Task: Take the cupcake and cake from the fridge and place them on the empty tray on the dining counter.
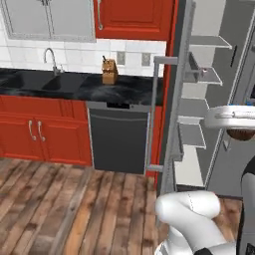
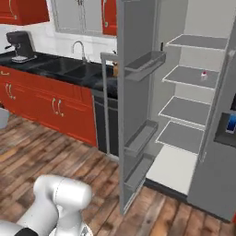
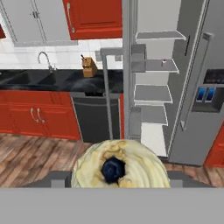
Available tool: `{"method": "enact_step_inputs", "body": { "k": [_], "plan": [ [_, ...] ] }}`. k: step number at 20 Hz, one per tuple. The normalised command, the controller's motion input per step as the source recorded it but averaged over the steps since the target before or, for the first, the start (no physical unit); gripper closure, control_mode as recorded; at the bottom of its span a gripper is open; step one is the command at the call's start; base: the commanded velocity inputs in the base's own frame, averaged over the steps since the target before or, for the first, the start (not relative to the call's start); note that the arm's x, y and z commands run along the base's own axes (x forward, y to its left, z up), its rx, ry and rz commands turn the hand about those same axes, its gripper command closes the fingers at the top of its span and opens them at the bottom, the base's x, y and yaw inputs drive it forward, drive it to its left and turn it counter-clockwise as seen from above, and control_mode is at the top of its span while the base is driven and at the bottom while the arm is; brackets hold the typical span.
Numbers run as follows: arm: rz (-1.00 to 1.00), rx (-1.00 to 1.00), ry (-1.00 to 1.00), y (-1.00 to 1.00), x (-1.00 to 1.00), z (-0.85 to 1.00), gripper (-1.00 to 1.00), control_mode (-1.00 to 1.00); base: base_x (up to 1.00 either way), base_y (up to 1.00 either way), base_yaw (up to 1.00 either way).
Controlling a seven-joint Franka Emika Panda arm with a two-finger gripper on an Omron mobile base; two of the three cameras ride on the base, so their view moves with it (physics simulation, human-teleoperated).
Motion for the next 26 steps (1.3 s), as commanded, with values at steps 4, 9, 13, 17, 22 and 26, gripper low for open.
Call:
{"method": "enact_step_inputs", "body": {
  "k": [4,9,13,17,22,26],
  "plan": [
    [0.0,0.0,0.0,0.0,0.0,0.0,1.0,1.0,0.0,0.06,0.99],
    [0.0,0.0,0.0,0.0,0.0,0.0,1.0,1.0,0.0,0.03,0.98],
    [0.0,0.0,0.0,0.0,0.0,0.0,1.0,1.0,0.0,0.0,0.94],
    [0.0,0.0,0.0,0.0,0.0,0.0,1.0,1.0,0.0,0.03,0.96],
    [0.0,0.0,0.0,0.0,0.0,0.0,1.0,1.0,0.0,0.06,0.95],
    [0.0,0.0,0.0,0.0,0.0,0.0,1.0,1.0,0.46,0.36,0.62]
  ]
}}
